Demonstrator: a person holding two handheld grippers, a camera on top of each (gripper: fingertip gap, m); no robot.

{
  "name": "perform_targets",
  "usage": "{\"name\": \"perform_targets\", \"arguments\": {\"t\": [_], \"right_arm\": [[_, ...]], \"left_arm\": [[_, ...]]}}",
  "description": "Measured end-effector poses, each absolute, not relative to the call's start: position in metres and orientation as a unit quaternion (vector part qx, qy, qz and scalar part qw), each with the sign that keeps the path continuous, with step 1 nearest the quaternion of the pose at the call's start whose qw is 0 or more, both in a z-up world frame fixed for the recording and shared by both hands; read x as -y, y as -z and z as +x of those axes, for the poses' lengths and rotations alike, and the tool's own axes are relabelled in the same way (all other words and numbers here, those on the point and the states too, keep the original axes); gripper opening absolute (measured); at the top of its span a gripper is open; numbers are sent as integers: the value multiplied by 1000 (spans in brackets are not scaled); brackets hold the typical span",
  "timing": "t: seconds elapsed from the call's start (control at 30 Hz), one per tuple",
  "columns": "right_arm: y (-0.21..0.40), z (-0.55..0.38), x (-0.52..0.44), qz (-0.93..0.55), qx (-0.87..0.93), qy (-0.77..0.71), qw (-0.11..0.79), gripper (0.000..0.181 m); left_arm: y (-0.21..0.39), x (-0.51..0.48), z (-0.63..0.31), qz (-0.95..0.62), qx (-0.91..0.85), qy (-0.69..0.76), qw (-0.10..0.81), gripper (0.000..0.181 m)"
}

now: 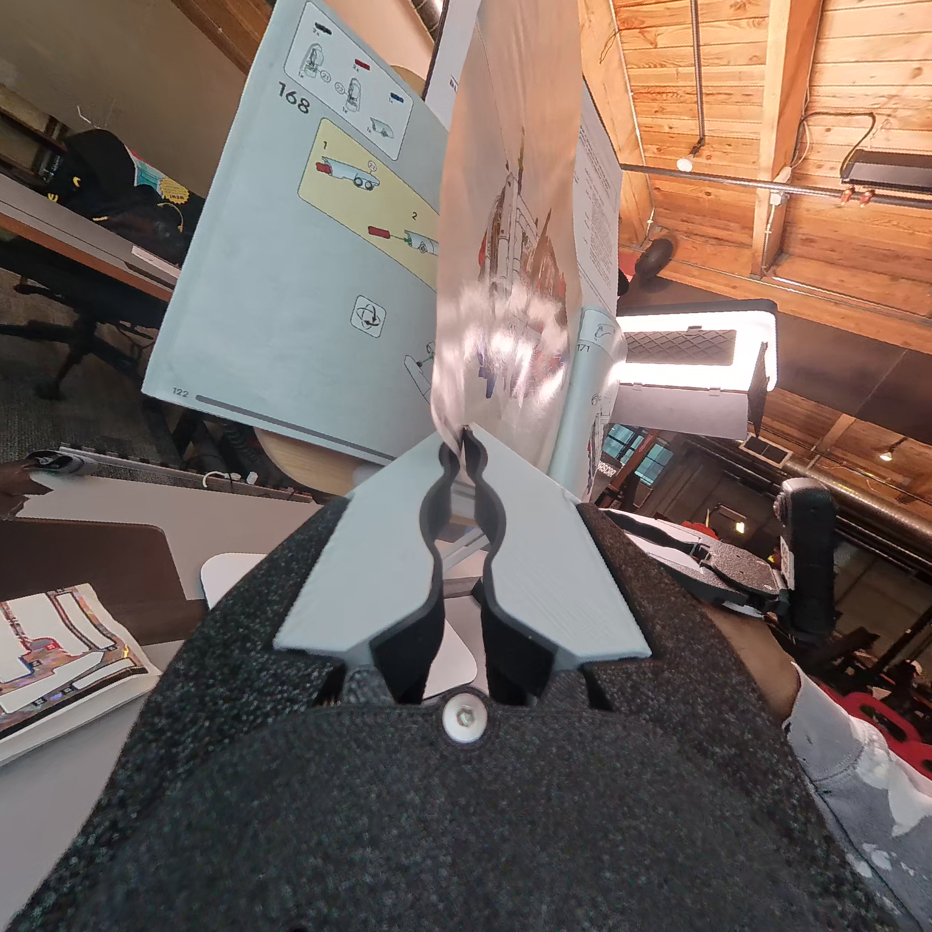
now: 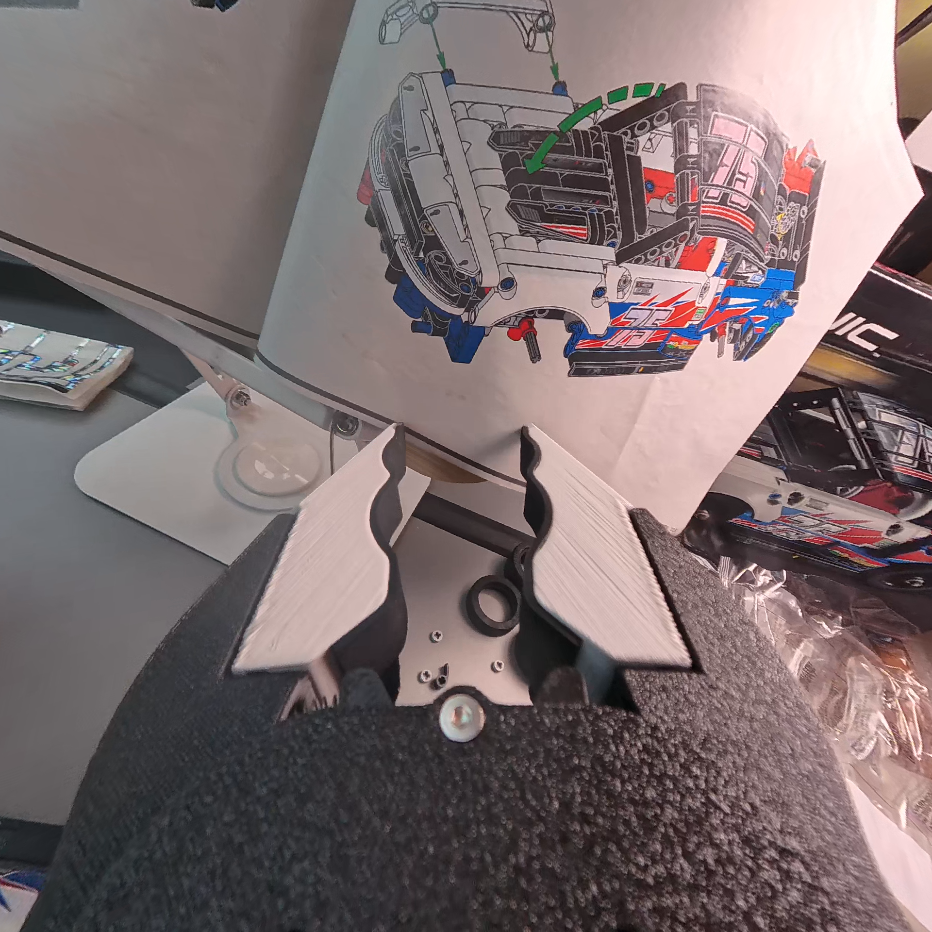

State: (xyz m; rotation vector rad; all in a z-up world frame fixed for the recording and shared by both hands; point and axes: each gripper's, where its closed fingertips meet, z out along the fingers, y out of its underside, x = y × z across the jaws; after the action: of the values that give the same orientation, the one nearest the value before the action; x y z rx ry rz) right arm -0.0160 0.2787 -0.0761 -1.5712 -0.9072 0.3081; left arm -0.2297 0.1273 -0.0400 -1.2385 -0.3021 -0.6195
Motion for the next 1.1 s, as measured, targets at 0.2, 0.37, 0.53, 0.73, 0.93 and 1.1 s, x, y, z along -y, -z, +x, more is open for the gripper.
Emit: {"name": "perform_targets", "arguments": {"t": [0.2,0.37,0.53,0.73,0.93,1.1], "right_arm": [[78,-13,-280,-679,395,-134,604,46],[82,-13,-279,-679,395,-135,604,46],[87,-11,-279,-680,397,-131,602,46],[87,-10,-276,-682,400,-127,599,46],[86,-9,-272,-680,404,-125,599,47],[86,-6,-271,-682,403,-122,598,48]], "left_arm": [[39,-127,-229,-566,137,288,760,0],[36,-125,-228,-563,134,291,762,0],[35,-124,-227,-563,130,290,763,0],[32,-122,-225,-561,128,294,764,0],[26,-118,-221,-558,118,293,767,0],[22,-115,-217,-554,112,296,770,0]]}}
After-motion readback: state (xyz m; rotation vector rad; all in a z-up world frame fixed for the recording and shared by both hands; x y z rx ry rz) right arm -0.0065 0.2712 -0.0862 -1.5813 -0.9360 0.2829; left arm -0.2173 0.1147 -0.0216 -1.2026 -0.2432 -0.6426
